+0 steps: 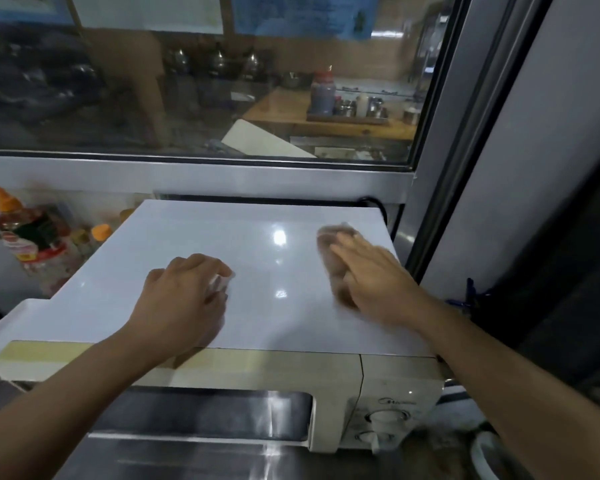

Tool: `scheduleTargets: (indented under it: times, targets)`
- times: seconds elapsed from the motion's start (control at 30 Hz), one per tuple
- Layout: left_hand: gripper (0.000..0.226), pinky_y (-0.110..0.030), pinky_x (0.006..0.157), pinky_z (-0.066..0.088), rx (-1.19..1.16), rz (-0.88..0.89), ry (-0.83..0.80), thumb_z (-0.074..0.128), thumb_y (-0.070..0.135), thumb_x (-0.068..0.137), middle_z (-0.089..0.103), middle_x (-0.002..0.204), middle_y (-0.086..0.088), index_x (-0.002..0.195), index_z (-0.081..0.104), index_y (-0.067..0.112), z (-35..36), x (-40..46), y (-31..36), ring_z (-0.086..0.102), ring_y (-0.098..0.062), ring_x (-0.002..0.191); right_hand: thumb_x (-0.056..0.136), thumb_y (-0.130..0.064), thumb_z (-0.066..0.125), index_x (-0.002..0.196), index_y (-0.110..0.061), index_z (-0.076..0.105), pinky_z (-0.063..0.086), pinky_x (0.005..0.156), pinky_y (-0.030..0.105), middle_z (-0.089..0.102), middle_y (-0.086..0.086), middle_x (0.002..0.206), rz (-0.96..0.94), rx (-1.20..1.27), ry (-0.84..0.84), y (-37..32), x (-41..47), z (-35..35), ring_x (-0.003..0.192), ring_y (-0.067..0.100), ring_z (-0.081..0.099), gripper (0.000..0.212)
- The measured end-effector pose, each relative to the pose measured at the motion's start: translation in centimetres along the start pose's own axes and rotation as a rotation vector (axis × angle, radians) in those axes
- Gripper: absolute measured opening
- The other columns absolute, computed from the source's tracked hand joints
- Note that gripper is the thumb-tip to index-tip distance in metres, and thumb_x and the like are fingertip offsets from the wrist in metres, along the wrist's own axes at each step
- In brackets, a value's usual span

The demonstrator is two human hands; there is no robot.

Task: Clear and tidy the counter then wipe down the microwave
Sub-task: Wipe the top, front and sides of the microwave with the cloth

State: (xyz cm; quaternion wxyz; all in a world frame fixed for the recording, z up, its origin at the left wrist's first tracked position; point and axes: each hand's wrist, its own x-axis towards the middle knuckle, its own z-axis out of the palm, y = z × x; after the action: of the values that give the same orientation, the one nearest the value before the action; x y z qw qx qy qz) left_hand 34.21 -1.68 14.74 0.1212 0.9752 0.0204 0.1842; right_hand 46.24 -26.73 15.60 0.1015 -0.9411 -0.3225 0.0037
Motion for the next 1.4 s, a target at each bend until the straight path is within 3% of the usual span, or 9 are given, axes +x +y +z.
scheduleTargets:
  times: [0.13, 0.23, 0.4, 0.53, 0.67, 0.87, 1.03, 1.27, 1.4]
  targets:
    - [0.029, -0.039, 0.072, 0.051, 0.048, 0.037, -0.031, 0.047, 0.027, 0.082, 0.066, 0.108, -0.001, 0.101, 0.065, 0.016, 0.2, -0.4, 0.1, 0.062, -0.026, 0.088, 0.092, -0.021, 0.034, 0.134, -0.01, 0.038, 0.022, 0.114, 0.045, 0.022, 0.003, 0.154, 0.127, 0.0, 0.061, 3.3, 5.4, 0.1, 0.141, 0.023, 0.016, 0.044]
    - [0.024, -0.044, 0.079, 0.051, 0.035, -0.002, -0.048, 0.05, 0.023, 0.088, 0.063, 0.116, -0.001, 0.108, 0.064, 0.017, 0.2, -0.2, 0.0, 0.06, -0.025, 0.097, 0.094, -0.022, 0.031, 0.143, -0.009, 0.027, 0.014, 0.118, 0.043, 0.012, 0.005, 0.157, 0.217, -0.014, 0.042, 3.0, 4.6, 0.8, 0.145, 0.025, 0.007, 0.051]
    - [0.026, -0.046, 0.082, 0.048, 0.034, -0.013, -0.07, 0.056, 0.017, 0.087, 0.06, 0.119, -0.003, 0.112, 0.062, 0.016, 0.3, -0.1, -0.1, 0.057, -0.026, 0.099, 0.098, -0.029, 0.024, 0.148, -0.011, 0.009, 0.011, 0.119, 0.041, -0.001, 0.009, 0.158, 0.238, -0.081, 0.066, 0.0, -5.5, 1.3, 0.146, 0.028, -0.001, 0.055]
    - [0.025, -0.045, 0.077, 0.049, 0.033, 0.006, -0.064, 0.057, 0.015, 0.088, 0.06, 0.116, -0.006, 0.112, 0.062, 0.013, 0.5, -0.2, -0.2, 0.056, -0.027, 0.095, 0.098, -0.029, 0.029, 0.146, -0.018, 0.008, 0.032, 0.105, 0.041, 0.002, 0.008, 0.155, 0.33, 0.079, 0.074, 0.2, -5.4, 0.6, 0.134, 0.031, 0.025, 0.053]
    - [0.024, -0.043, 0.075, 0.046, 0.024, -0.014, -0.056, 0.054, 0.015, 0.089, 0.058, 0.117, -0.004, 0.113, 0.06, 0.014, 0.7, -0.6, 0.0, 0.053, -0.025, 0.094, 0.096, -0.029, 0.031, 0.147, -0.015, 0.009, 0.034, 0.1, 0.041, 0.017, 0.014, 0.15, 0.416, 0.254, 0.071, 3.5, 1.0, 0.0, 0.127, 0.037, 0.036, 0.058]
    - [0.027, -0.047, 0.08, 0.045, 0.034, -0.065, -0.074, 0.051, 0.015, 0.091, 0.055, 0.122, -0.008, 0.116, 0.058, 0.013, 0.7, -0.6, 0.5, 0.052, -0.03, 0.101, 0.097, -0.03, 0.029, 0.147, -0.012, 0.01, 0.035, 0.1, 0.042, 0.023, 0.021, 0.147, 0.426, 0.283, 0.081, 4.5, 3.0, -0.1, 0.124, 0.038, 0.04, 0.057]
    - [0.028, -0.045, 0.082, 0.044, 0.056, -0.072, -0.097, 0.048, 0.017, 0.093, 0.054, 0.124, -0.009, 0.119, 0.056, 0.013, 0.4, -0.8, 1.1, 0.05, -0.03, 0.104, 0.099, -0.028, 0.027, 0.148, -0.018, 0.004, 0.039, 0.093, 0.041, 0.023, 0.017, 0.146, 0.418, 0.226, 0.055, 1.5, -3.7, 0.5, 0.119, 0.035, 0.044, 0.055]
    - [0.033, -0.048, 0.09, 0.043, 0.026, -0.067, -0.144, 0.049, 0.019, 0.092, 0.051, 0.134, -0.005, 0.124, 0.053, 0.017, -0.2, -1.2, 0.6, 0.049, -0.029, 0.115, 0.099, -0.031, 0.024, 0.145, -0.023, -0.001, 0.044, 0.088, 0.037, 0.022, 0.01, 0.14, 0.269, 0.201, 0.153, -1.6, -11.7, 1.2, 0.109, 0.025, 0.045, 0.053]
    - [0.038, -0.052, 0.093, 0.041, 0.012, -0.133, -0.02, 0.057, 0.017, 0.088, 0.052, 0.132, -0.012, 0.125, 0.054, 0.012, -1.4, -3.0, -0.3, 0.047, -0.035, 0.117, 0.098, -0.028, 0.026, 0.147, -0.018, 0.0, 0.029, 0.111, 0.043, -0.002, 0.004, 0.155, 0.294, 0.138, 0.066, -0.2, -8.2, 0.3, 0.136, 0.029, 0.025, 0.057]
